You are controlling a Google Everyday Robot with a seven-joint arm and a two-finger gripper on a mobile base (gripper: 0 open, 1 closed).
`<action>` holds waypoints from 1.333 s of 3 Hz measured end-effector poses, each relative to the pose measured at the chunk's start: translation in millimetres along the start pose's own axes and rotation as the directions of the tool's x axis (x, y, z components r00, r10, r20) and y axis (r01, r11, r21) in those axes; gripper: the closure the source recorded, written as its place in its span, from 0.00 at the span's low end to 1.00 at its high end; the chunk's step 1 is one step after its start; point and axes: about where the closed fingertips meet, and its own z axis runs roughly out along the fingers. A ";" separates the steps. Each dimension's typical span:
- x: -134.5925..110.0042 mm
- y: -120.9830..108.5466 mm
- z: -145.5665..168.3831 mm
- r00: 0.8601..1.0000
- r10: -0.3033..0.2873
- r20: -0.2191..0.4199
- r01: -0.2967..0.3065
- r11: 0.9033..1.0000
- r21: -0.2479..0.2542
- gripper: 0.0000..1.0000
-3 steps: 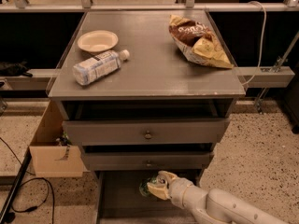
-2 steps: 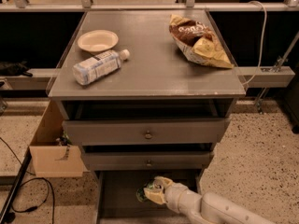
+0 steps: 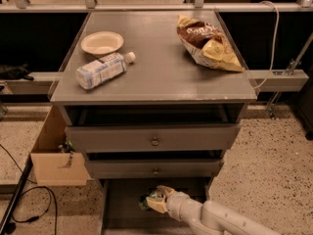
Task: Place green can into bottom drawer
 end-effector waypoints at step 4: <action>75.0 -16.6 56.8 0.997 0.041 -0.071 -0.043 0.999 -0.025 1.00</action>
Offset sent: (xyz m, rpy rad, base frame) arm -0.0006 0.0231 -0.0407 -0.0298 0.0205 0.0351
